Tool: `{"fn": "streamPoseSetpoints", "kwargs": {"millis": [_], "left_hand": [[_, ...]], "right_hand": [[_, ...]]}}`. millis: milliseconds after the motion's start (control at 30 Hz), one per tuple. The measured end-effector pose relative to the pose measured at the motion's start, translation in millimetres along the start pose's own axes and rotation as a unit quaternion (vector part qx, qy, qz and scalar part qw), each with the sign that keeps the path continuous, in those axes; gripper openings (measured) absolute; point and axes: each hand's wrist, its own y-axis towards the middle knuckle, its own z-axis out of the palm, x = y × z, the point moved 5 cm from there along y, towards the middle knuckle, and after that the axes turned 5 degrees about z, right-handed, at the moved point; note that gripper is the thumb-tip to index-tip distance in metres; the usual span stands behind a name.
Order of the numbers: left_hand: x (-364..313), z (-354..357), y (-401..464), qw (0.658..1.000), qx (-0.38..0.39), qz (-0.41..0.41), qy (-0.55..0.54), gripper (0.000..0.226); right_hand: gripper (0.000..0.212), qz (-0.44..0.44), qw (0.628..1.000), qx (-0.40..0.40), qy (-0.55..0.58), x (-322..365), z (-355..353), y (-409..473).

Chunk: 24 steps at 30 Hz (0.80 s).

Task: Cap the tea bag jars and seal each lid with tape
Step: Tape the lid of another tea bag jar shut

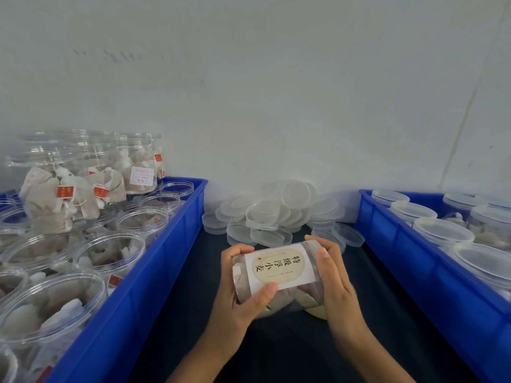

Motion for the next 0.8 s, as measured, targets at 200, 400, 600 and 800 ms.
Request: {"fn": "streamPoseSetpoints", "kwargs": {"millis": [200, 400, 600, 800], "left_hand": [[20, 0, -5, 0.944, -0.008, -0.269, -0.190, 0.052], [21, 7, -19, 0.786, 0.201, -0.478, -0.337, 0.071], [26, 2, -6, 0.930, 0.055, -0.314, -0.183, 0.051], [7, 4, 4, 0.995, 0.028, -0.097, 0.021, 0.053]], "right_hand": [[0.032, -0.144, 0.983, 0.011, -0.113, 17, 4, -6], [0.043, -0.355, 0.888, 0.088, -0.279, 30, 5, -16], [0.030, -0.142, 0.978, 0.014, -0.155, 7, -4, 0], [0.024, 0.036, 0.998, -0.041, -0.009, -12, -9, 5]]}}
